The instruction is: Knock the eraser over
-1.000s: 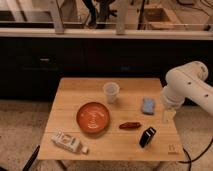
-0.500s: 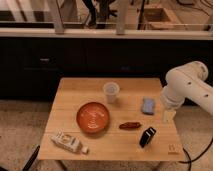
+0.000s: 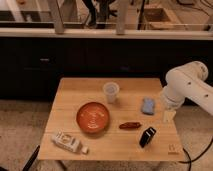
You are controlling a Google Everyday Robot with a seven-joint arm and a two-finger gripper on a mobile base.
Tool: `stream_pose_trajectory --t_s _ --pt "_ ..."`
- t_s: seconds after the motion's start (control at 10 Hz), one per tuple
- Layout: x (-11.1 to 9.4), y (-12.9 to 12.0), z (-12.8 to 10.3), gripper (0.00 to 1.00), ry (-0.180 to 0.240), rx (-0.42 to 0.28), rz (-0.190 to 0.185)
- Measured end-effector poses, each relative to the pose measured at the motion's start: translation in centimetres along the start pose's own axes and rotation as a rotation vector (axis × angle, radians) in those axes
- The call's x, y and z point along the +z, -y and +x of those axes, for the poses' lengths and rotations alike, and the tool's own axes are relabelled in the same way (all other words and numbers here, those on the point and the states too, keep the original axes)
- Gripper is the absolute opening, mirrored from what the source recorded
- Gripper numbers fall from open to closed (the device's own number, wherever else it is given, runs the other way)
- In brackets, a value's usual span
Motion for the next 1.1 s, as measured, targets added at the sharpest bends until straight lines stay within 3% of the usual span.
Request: stream_pose_trajectory --t_s 0.3,0.8,1.1 --pt "0.1 -0.1 0.0 0.80 0.000 -0.001 -0.001" --pt "1.9 -5.9 -1.3 0.80 0.017 -0.045 -0.040" --pt "2.5 -6.6 -2.3 0.80 0.024 -0.068 -0.055"
